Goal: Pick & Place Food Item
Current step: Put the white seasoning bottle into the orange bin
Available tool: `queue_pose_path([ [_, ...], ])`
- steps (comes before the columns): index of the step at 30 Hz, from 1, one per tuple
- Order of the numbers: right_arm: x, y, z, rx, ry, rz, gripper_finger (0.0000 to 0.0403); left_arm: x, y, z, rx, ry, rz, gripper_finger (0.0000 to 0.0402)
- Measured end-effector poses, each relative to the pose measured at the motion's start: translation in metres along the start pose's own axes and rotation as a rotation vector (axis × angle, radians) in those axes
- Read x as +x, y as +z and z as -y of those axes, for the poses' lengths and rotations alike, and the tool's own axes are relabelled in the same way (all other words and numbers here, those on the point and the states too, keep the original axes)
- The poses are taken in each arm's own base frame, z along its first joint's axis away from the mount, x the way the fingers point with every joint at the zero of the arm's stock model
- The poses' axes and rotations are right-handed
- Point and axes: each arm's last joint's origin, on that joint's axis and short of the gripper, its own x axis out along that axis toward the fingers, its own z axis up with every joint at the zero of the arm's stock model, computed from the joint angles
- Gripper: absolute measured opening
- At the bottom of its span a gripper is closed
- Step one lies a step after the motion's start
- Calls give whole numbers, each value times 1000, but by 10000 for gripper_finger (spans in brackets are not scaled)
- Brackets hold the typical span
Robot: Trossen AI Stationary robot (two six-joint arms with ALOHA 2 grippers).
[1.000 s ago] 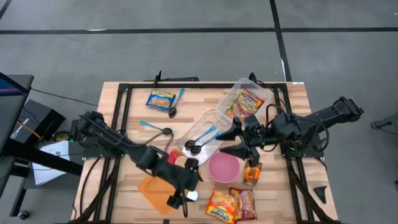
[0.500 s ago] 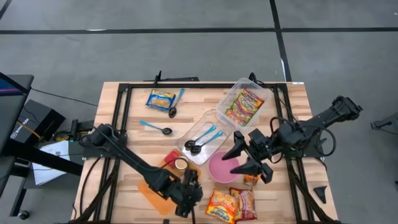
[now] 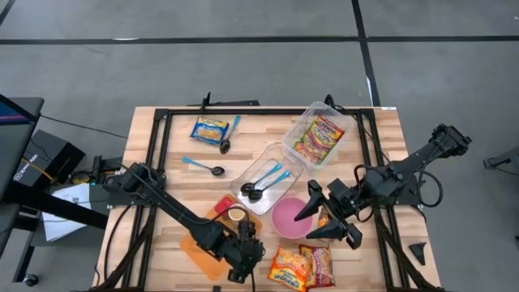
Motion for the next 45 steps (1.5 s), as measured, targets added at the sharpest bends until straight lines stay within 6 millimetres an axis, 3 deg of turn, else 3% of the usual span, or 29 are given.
queue_pose_path([
  [6, 0, -1, 1, -1, -6, -7, 240, 0, 0, 0, -27, -22, -4, 313],
  [16, 0, -1, 1, -1, -8, -12, 240, 0, 0, 1, -68, -43, -13, 205],
  [22, 0, -1, 0, -1, -5, -12, 240, -1, 2, -2, -143, -53, -12, 199],
  [26, 0, -2, -2, 0, 2, -14, 240, -8, 11, 0, -179, -97, 76, 199],
  [31, 0, -3, -5, 1, 14, -14, 240, -39, 33, -10, -241, -115, 241, 199],
  [35, -1, -3, -6, 1, 19, -13, 240, -77, 41, -28, -286, -74, 337, 199],
  [45, -1, -3, -6, 1, 18, -13, 240, -175, 29, -61, -362, 3, 460, 199],
])
